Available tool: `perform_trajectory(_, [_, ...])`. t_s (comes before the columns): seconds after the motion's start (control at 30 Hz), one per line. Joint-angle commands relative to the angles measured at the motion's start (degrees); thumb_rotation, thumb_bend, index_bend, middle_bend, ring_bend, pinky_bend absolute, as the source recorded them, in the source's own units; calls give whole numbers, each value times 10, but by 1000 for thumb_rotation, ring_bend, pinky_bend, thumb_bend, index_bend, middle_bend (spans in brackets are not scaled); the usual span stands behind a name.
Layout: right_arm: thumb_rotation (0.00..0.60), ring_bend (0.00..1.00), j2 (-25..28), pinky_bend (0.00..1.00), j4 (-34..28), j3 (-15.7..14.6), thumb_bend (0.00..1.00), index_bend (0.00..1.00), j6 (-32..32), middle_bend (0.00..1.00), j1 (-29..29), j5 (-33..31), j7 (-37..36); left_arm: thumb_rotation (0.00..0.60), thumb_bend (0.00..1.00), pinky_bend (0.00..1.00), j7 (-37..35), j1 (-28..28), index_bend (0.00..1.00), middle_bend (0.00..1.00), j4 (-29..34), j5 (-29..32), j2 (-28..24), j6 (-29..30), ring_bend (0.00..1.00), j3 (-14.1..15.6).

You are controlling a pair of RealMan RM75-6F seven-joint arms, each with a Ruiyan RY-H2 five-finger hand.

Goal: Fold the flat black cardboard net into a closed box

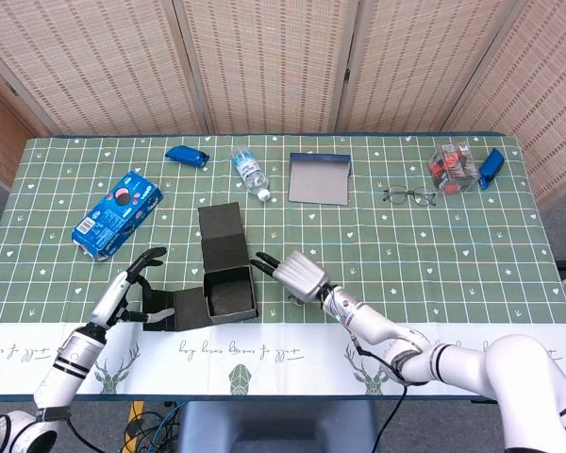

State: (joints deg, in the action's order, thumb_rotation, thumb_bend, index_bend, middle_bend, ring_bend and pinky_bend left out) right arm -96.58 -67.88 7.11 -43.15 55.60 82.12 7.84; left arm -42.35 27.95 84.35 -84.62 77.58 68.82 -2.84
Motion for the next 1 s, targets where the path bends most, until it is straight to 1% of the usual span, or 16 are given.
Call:
perform_trajectory(0.03, [600, 667, 6, 1000, -35, 8, 175, 0, -12, 57, -32, -41, -45, 600, 138, 539, -5, -3, 132, 114, 0, -1, -2, 3, 192, -1])
perform_trajectory(0.17, [600, 667, 21, 1000, -84, 16, 80, 0, -9, 56, -62, -90, -98, 600, 138, 538, -10, -5, 132, 113, 1, -5, -2, 4, 190, -3])
perform_trajectory(0.23, [600, 667, 26, 1000, -106, 23, 38, 0, 7, 54, -72, -125, -127, 600, 138, 537, -11, -4, 132, 113, 2, -8, 0, 4, 190, -5])
perform_trajectory(0.37, [600, 667, 20, 1000, -125, 44, 1, 0, 35, 52, -80, -184, -176, 600, 138, 537, -11, -3, 132, 113, 5, -15, 3, 5, 190, -5])
perform_trajectory(0.47, [600, 667, 7, 1000, -121, 58, 0, 0, 56, 50, -77, -215, -202, 600, 138, 537, -10, -5, 132, 113, 7, -18, 2, 7, 190, -6])
perform_trajectory(0.7, [600, 667, -42, 1000, -86, 85, 0, 0, 93, 50, -53, -247, -232, 600, 138, 537, -12, -13, 132, 113, 12, -21, -4, 16, 189, -5])
perform_trajectory(0.9, [600, 667, -88, 1000, -37, 94, 0, 0, 89, 50, -30, -259, -212, 600, 138, 537, -19, -22, 132, 113, 9, -21, -9, 27, 189, -5])
perform_trajectory(1.0, [600, 667, -108, 1000, -19, 102, 0, 0, 79, 75, -25, -258, -210, 600, 137, 537, -25, -29, 132, 113, 7, -20, -10, 36, 189, -7])
